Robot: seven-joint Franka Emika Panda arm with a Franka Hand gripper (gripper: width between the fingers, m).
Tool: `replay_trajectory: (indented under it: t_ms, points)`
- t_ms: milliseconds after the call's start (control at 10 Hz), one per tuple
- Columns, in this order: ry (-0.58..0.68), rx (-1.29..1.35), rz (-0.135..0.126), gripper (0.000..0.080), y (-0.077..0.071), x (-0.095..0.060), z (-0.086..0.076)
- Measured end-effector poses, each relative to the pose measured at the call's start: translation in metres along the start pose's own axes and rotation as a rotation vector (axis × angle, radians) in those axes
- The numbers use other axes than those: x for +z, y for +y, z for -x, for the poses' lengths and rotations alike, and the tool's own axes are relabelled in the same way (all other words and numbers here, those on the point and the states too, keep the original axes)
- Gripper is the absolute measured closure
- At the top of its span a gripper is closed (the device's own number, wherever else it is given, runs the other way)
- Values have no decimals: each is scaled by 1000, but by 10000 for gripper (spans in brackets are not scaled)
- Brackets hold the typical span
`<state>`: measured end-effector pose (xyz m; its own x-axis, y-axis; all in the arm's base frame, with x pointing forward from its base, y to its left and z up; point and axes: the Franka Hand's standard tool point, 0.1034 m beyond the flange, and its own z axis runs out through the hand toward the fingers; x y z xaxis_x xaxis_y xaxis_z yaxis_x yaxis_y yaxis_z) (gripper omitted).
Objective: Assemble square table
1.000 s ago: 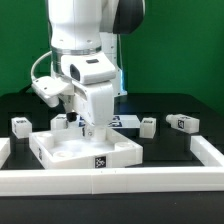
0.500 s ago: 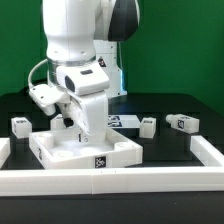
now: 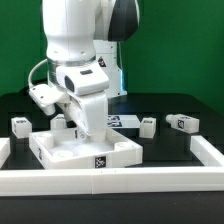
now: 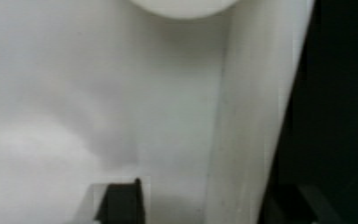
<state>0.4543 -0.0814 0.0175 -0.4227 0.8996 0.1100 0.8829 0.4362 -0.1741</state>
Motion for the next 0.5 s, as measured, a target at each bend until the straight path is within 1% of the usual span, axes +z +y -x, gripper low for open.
replay_trajectory:
  t_ms: [100,200,300,500]
  points:
    - [0,0,0,661,0,0,0]
    - [-1,2,1,661,0,0,1]
    - [-2,2,2,738,0,0,1]
    - [-2,2,2,738,0,0,1]
